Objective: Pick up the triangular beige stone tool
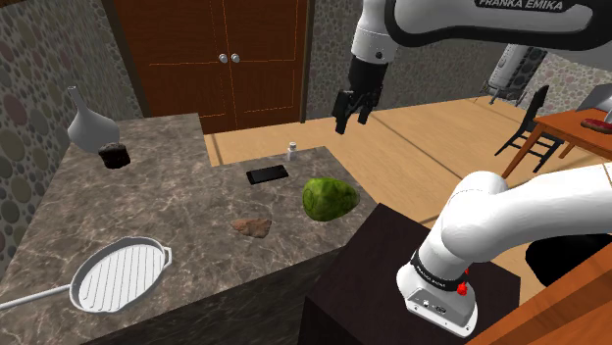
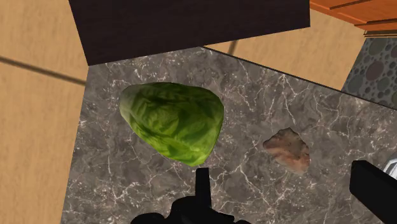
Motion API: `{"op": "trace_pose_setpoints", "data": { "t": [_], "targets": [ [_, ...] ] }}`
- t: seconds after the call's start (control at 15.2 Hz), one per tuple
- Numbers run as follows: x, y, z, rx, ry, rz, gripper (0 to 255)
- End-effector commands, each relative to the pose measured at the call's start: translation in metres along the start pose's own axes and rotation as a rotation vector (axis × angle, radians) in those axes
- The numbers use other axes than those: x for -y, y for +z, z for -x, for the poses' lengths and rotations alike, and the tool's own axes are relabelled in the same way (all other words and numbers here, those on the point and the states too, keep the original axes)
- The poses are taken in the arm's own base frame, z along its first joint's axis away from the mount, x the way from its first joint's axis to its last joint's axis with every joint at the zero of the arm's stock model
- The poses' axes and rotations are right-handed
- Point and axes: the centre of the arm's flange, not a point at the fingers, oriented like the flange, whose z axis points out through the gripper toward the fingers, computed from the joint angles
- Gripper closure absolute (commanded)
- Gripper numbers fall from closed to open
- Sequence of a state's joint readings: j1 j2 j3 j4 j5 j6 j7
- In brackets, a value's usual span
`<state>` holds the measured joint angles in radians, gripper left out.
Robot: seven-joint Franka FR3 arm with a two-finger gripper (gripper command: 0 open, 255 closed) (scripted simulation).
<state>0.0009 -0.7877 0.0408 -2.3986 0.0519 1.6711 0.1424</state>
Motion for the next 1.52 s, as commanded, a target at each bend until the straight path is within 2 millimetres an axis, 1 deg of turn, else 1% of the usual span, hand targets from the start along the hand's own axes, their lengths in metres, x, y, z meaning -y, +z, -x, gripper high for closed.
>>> {"op": "trace_pose_setpoints", "data": {
  "t": [0.0,0.33,0.73,1.12,1.45],
  "targets": [
    [0.000,0.000,0.000,0.000,0.000,0.000,0],
    [0.054,0.045,-0.024,-0.030,-0.063,0.100,0],
    [0.115,0.106,-0.050,-0.067,-0.139,0.219,0],
    [0.170,0.172,-0.074,-0.103,-0.215,0.338,0],
    [0.211,0.232,-0.093,-0.133,-0.278,0.438,0]
  ]
}}
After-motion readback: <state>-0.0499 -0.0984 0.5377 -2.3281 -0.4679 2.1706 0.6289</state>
